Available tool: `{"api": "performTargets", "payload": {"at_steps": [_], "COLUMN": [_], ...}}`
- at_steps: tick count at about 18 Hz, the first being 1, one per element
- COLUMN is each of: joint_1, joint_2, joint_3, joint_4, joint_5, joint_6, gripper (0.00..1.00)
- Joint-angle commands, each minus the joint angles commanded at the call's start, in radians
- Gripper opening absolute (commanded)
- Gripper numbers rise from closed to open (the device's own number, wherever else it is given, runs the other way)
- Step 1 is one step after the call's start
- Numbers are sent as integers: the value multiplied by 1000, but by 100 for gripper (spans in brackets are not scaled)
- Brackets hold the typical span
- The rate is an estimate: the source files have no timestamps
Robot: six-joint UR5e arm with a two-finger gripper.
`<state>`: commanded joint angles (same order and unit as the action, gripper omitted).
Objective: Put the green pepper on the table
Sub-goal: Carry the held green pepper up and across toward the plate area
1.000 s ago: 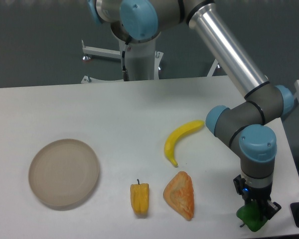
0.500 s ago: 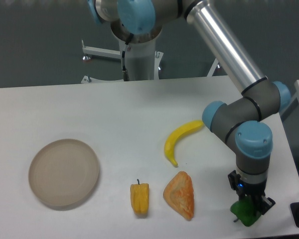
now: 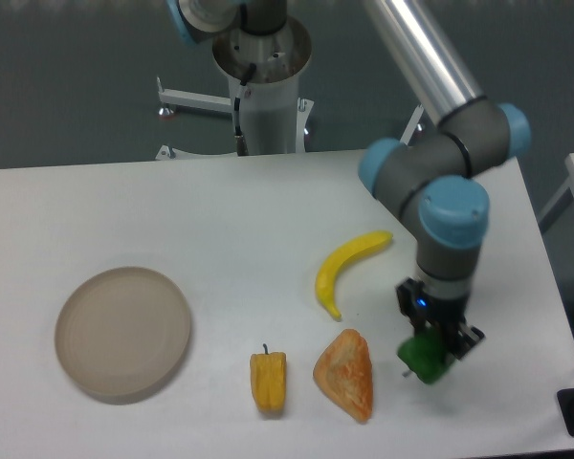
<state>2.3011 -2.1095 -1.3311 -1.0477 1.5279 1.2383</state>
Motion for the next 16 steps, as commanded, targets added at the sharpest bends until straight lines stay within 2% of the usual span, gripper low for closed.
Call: {"api": "performTargets", "payload": {"at_steps": [6, 8, 12, 16], "joint_1": [-77, -106, -135, -160], "joint_2": [150, 167, 207, 214], "joint_3": [-220, -258, -336, -390], "joint_4": [14, 17, 18, 18], "joint_5": [-23, -23, -29, -31], "joint_6": [-222, -295, -339, -384], "gripper": [24, 24, 24, 24]}}
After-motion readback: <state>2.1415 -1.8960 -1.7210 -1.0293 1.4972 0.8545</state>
